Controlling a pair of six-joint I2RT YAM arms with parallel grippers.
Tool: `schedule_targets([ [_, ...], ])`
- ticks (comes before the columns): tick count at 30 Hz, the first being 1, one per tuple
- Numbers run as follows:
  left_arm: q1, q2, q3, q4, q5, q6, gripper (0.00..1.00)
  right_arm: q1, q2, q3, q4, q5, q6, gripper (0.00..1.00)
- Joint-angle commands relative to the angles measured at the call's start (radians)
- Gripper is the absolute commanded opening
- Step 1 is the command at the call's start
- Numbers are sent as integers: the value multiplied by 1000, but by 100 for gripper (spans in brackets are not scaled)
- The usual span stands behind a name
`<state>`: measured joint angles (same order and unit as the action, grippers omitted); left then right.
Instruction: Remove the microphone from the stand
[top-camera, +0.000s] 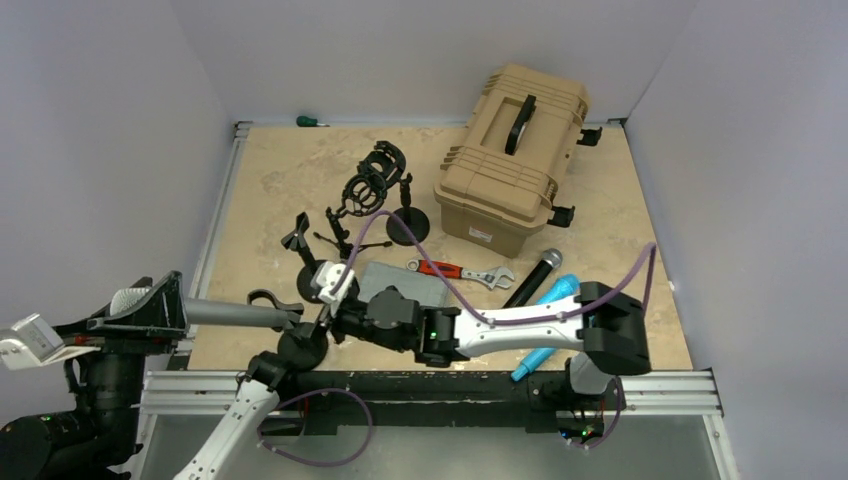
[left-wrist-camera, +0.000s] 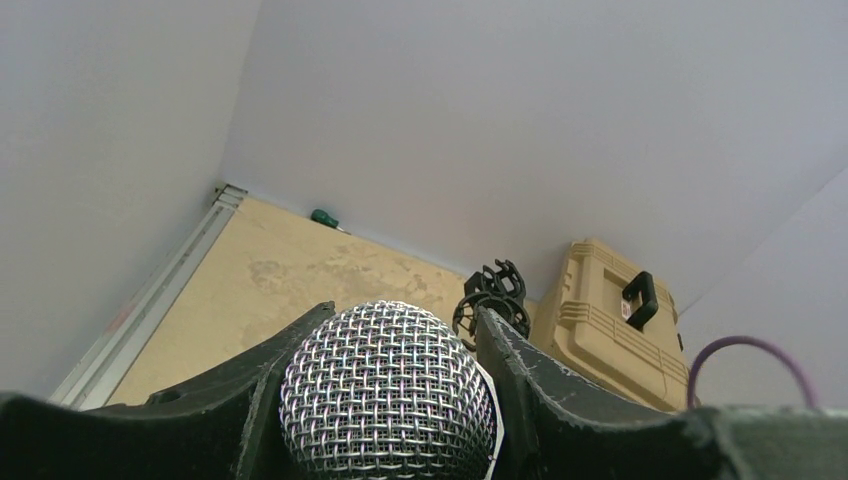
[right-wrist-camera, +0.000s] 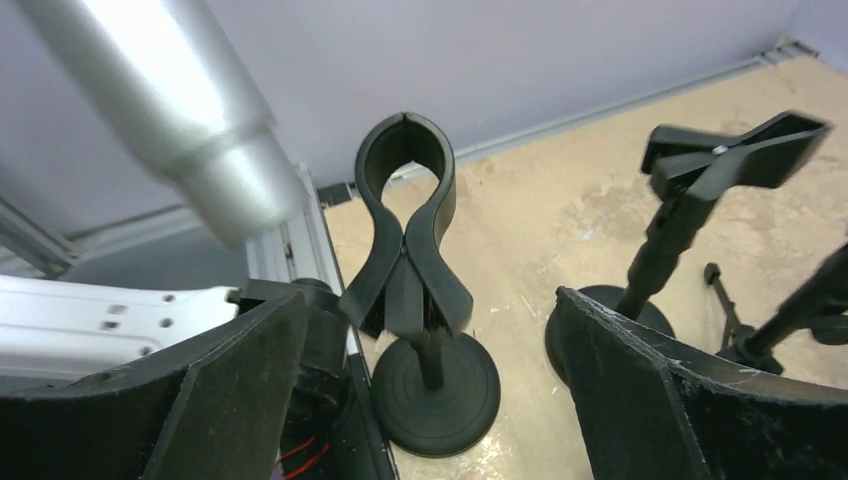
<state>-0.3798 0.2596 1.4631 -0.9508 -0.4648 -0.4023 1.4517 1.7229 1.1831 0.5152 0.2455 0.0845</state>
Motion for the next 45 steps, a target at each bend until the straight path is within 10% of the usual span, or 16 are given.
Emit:
schedule_targets([
  [1, 5, 48, -38, 25, 75, -9, 0, -2, -165, -73, -20, 40, 41, 92],
  [11, 5, 129, -195, 117, 430, -56, 0, -2, -530, -425, -156, 191, 229, 91],
  [20, 5, 385, -384, 443, 974, -137, 0, -66, -884, -536, -144, 8, 308, 93],
  [26, 2, 520, -549, 713, 1231, -246, 0, -83, -779, -521, -57, -103, 373, 90],
  [33, -4, 454, -623, 690, 1174, -203, 0, -83, -519, -449, 74, -186, 451, 82],
  [38, -9, 419, -675, 710, 1164, -258, 0, -83, -421, -381, 60, -208, 448, 58],
  [42, -10, 417, -637, 615, 1141, -226, 0, -82, -478, -419, 53, -116, 464, 1],
  [45, -8, 436, -565, 507, 1110, -201, 42, -83, -554, -467, 39, -47, 472, 0],
])
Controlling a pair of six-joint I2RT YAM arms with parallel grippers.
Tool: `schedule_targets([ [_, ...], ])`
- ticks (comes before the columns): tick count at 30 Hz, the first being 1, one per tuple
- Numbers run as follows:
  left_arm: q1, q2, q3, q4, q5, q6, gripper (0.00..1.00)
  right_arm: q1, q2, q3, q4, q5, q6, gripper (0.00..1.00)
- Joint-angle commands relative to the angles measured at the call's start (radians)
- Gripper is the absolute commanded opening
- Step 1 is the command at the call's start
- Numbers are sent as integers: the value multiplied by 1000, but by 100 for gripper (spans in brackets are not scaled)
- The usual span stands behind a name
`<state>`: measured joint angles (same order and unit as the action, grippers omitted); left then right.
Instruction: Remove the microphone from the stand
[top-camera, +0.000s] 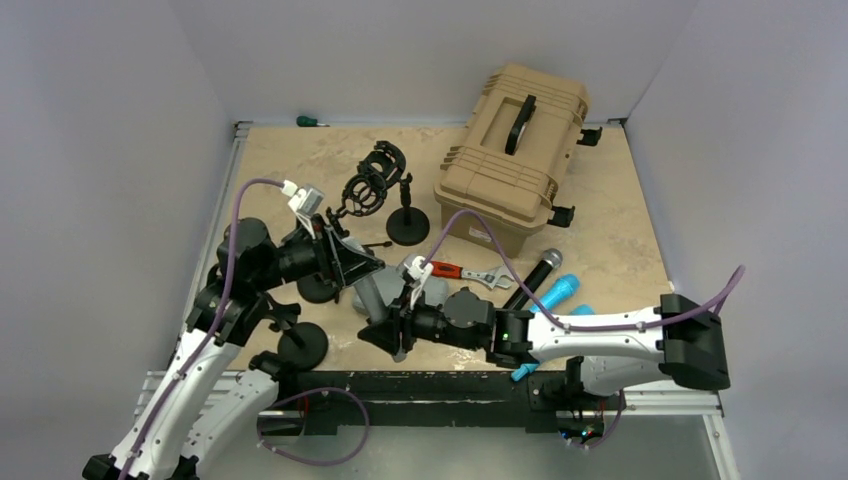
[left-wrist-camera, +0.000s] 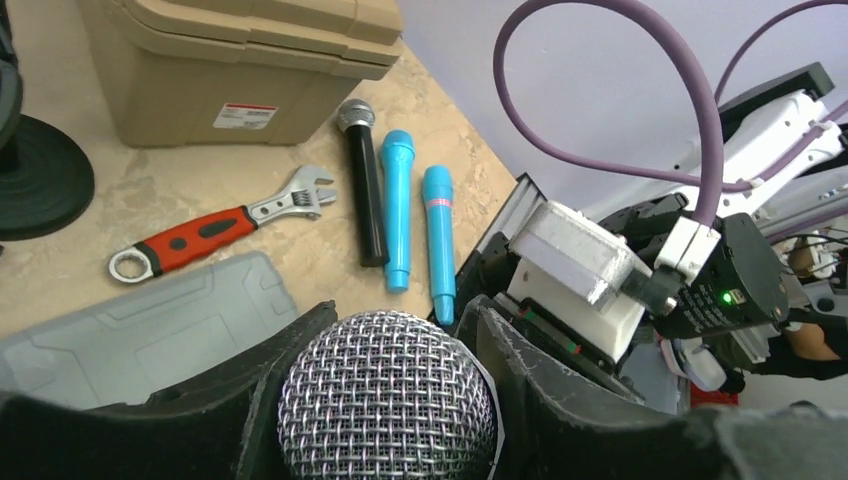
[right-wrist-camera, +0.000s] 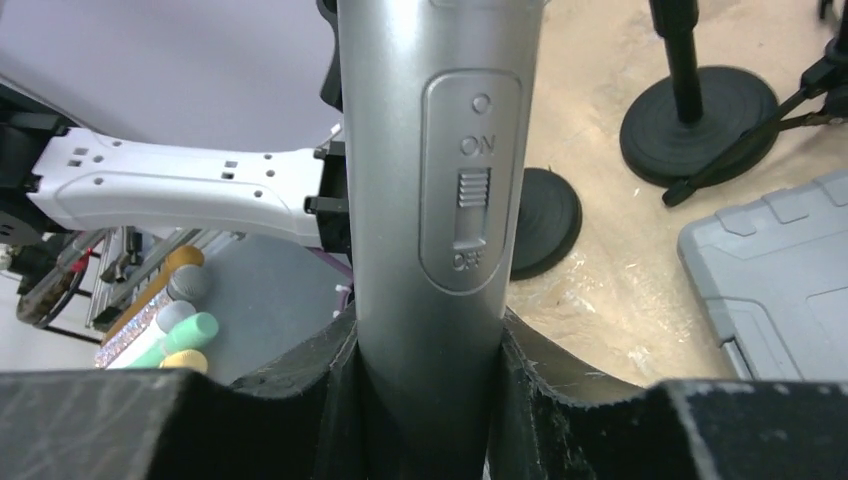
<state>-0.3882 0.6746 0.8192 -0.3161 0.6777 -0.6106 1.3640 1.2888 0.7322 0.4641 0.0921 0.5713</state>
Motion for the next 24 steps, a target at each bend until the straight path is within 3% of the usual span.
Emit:
schedule_targets([
  [1, 0, 22, 105, -167, -48, 11, 60, 4, -142, -32, 83, 135, -10, 0],
  [3, -1, 9, 151, -217, -98, 17, 89, 5, -186, -50, 44, 196, 1, 0],
  [4, -1, -7, 170, -240, -138, 20, 98, 5, -206, -51, 5, 228, 7, 0],
  [5, -1, -26, 184, -261, -174, 23, 100, 5, -228, -52, -33, 268, 16, 0],
  [8, 0, -91, 213, -328, -290, 26, 100, 4, -304, -71, -146, 419, 37, 0],
  [12, 1, -151, 247, -410, -358, 41, 100, 2, -423, -65, -436, 741, 169, 0],
  [16, 0, -200, 245, -433, -369, 28, 100, -23, -557, -50, -872, 987, 518, 0],
  [19, 0, -217, 246, -445, -375, 22, 100, -54, -661, -57, -1138, 1063, 770, 0],
  [24, 1, -210, 242, -439, -371, 7, 100, -132, -755, -60, -1275, 1118, 854, 0],
])
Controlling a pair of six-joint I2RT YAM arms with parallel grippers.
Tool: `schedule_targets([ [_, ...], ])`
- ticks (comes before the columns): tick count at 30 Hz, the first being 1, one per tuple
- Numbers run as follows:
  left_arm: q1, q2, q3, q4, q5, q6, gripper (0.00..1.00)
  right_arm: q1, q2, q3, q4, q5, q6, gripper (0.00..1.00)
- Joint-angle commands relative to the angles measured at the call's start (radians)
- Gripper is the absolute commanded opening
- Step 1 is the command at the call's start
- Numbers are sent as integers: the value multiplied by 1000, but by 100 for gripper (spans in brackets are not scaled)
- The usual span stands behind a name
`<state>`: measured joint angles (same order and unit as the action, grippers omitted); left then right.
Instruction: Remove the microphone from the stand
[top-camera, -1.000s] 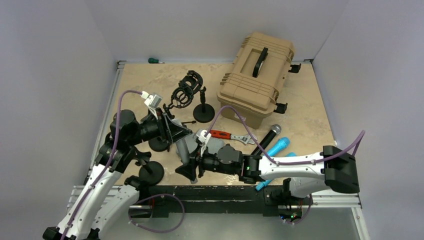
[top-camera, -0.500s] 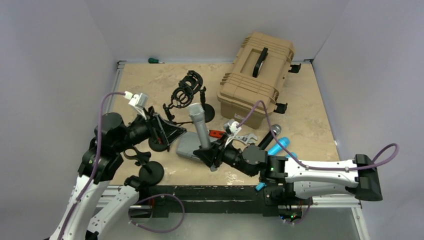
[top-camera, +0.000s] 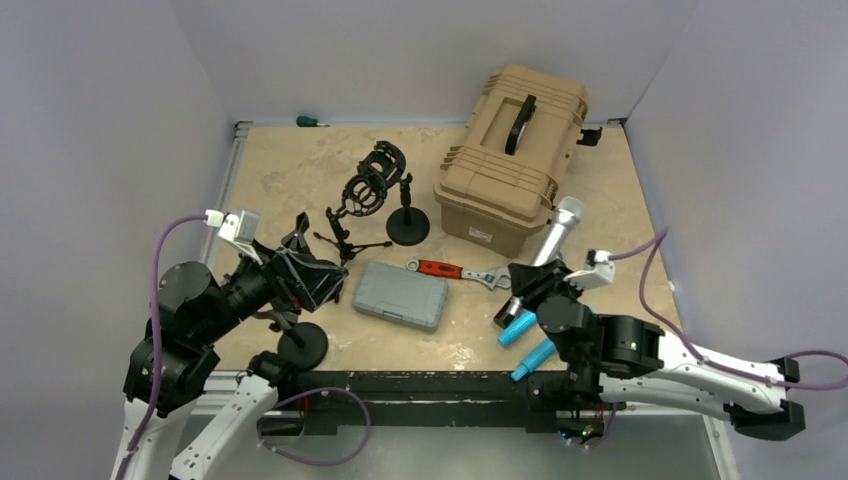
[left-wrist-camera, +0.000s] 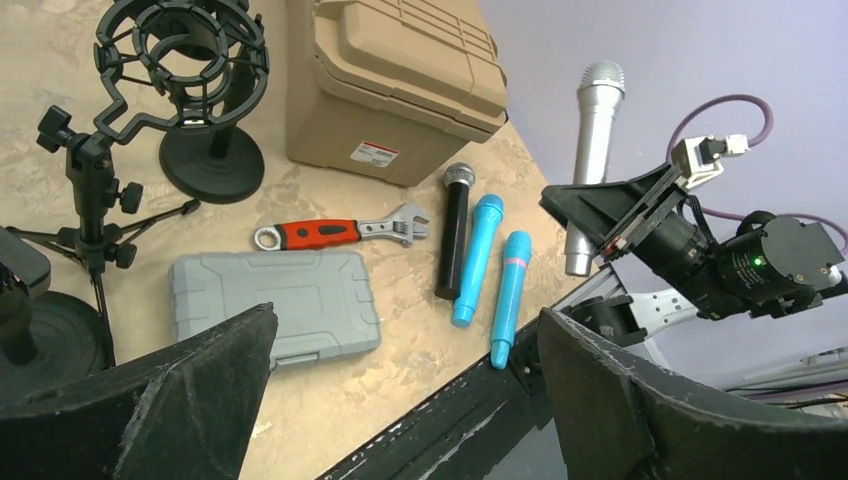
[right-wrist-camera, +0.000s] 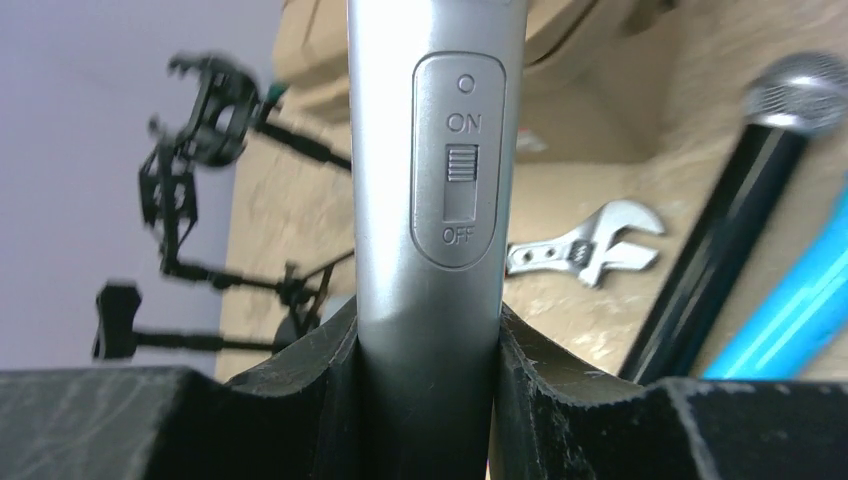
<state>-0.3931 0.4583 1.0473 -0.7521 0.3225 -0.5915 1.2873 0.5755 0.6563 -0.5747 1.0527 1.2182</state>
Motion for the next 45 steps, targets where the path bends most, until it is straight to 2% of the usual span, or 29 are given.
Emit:
schedule_targets([
  [1, 6, 9, 14, -2, -12, -16, 100, -78, -33, 24, -247, 161, 207, 0],
  [5, 5, 7, 7, 15, 11, -44, 99, -181, 70, 38, -162, 129, 86, 0],
  [9, 5, -7, 32, -28, 2, -42, 99, -393, 210, 57, 10, 6, -130, 0],
  [11, 6, -23, 37, -44, -1, -44, 99, -549, 212, 32, 181, -113, -326, 0],
  [13, 6, -37, 46, -66, -2, -41, 99, -737, 206, 5, 298, -276, -445, 0],
  [17, 5, -52, 63, -102, -9, -32, 99, -1123, 263, -12, 397, -645, -558, 0],
  [19, 6, -59, 63, -96, -10, -31, 99, -1259, 324, -14, 431, -758, -580, 0],
  [21, 6, -60, 62, -91, -10, -31, 99, -1338, 391, -8, 462, -792, -579, 0],
  [29, 5, -58, 65, -95, 12, -29, 99, -1386, 649, 67, 619, -679, -551, 0],
  [32, 5, -70, 71, -117, 0, -20, 99, -1434, 800, 122, 649, -695, -593, 0],
  [36, 5, -80, 62, -129, -8, -11, 99, -1440, 1005, 252, 582, -691, -656, 0],
  [42, 5, -59, 51, -117, 2, -12, 99, -1440, 1073, 253, 612, -672, -686, 0],
  [45, 6, -53, 48, -110, 6, -14, 99, -1440, 1074, 224, 658, -733, -702, 1],
])
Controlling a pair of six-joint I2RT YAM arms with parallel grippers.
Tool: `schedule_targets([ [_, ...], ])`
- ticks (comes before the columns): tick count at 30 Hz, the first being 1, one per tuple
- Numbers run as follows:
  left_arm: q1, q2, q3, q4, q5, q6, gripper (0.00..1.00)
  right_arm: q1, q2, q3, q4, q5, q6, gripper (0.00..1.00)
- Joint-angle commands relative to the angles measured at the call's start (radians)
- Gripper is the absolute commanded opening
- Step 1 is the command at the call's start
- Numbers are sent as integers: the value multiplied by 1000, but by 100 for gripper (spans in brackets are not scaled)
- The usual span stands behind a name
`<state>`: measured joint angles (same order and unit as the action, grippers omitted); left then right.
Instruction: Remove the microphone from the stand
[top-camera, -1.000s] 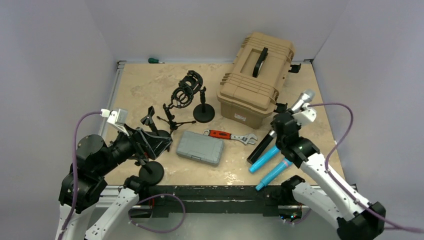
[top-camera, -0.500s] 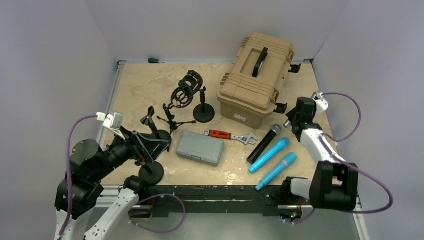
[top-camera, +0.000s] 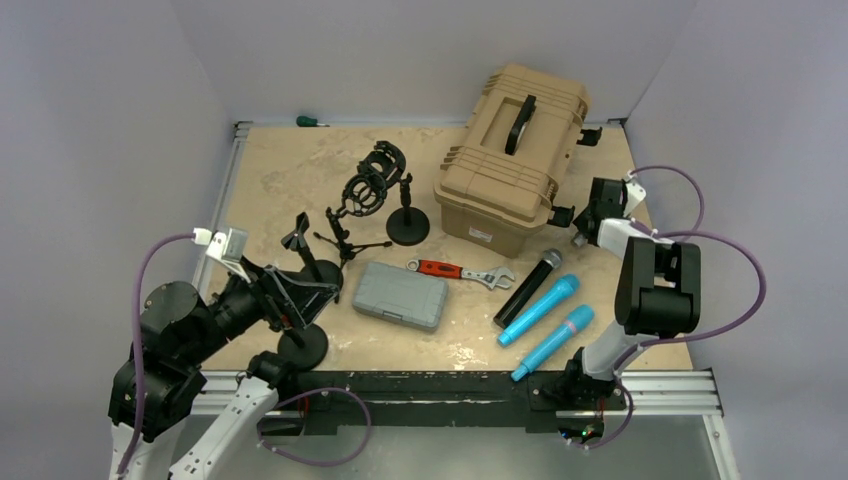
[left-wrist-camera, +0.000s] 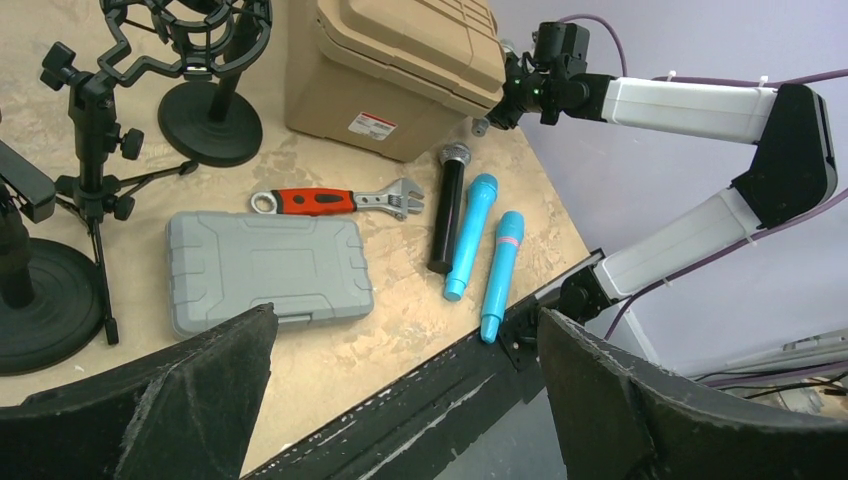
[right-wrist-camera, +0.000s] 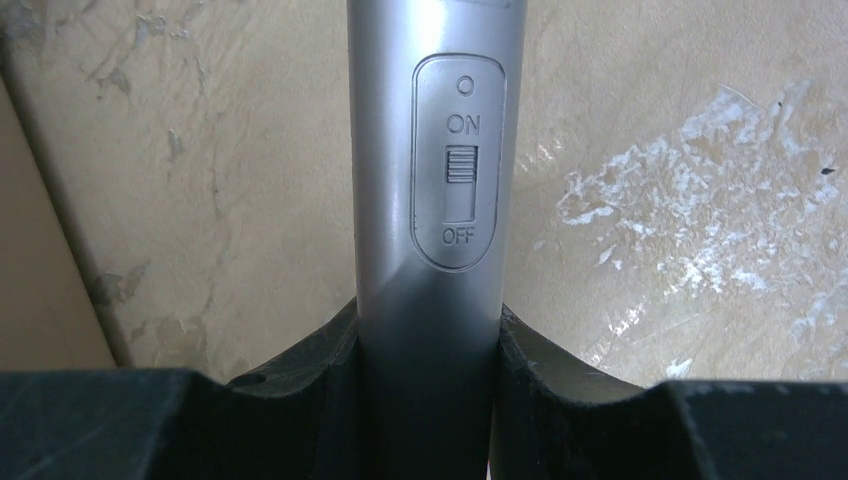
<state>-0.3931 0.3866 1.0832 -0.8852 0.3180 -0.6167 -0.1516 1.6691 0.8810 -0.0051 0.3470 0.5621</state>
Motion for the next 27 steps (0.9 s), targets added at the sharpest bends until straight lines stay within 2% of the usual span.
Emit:
schedule_targets([
  [1, 5, 20, 12, 25, 14, 12, 99, -1, -22, -2, 79, -23, -41, 4],
  [5, 5, 20, 18, 23, 17, 15, 99, -2, -53, -32, 101, -24, -48, 18],
  [9, 5, 15, 30, 12, 9, 18, 99, -3, -69, -46, 123, -72, -65, 50],
  [11, 5, 11, 35, 6, 7, 21, 99, -3, -95, -62, 135, -70, -63, 59],
  [20, 5, -6, 34, -3, 3, 31, 99, -2, -253, -99, 99, -48, -85, 71],
  [27, 5, -21, 32, 33, -13, 24, 100, 0, -567, -96, 30, -156, -148, 78],
])
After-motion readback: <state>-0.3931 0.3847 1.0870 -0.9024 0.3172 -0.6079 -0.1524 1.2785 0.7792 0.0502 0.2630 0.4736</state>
